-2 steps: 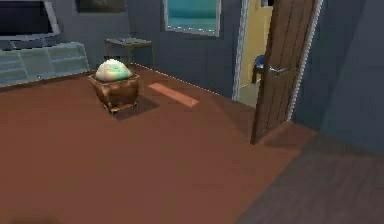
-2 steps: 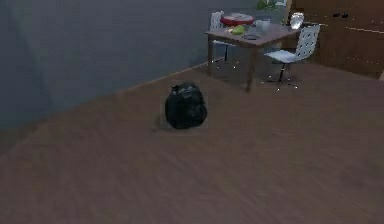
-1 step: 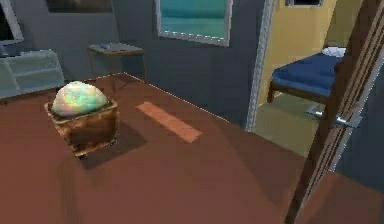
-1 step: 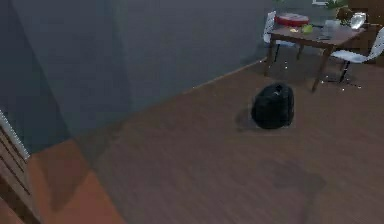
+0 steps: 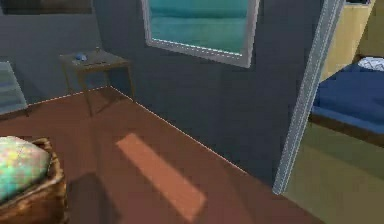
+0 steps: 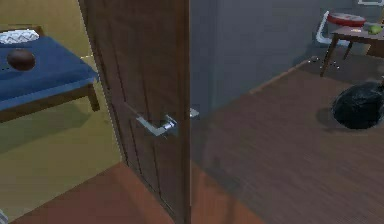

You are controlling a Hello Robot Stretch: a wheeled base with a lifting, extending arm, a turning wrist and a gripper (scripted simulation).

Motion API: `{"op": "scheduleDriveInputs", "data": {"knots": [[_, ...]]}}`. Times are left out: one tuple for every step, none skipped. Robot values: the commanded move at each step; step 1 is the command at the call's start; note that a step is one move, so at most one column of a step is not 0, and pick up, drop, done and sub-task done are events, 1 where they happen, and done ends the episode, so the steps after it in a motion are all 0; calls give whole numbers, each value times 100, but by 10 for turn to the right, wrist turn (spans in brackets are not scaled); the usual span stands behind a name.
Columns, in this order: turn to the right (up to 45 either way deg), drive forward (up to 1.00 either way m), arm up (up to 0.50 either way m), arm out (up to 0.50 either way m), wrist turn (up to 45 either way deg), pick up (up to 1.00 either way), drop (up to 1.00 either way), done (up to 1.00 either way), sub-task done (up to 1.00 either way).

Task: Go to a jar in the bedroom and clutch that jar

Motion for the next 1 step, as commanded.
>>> {"op": "scheduleDriveInputs", "data": {"knots": [[0, 20, 0, 0, 0, 0, 0, 0, 0]]}}
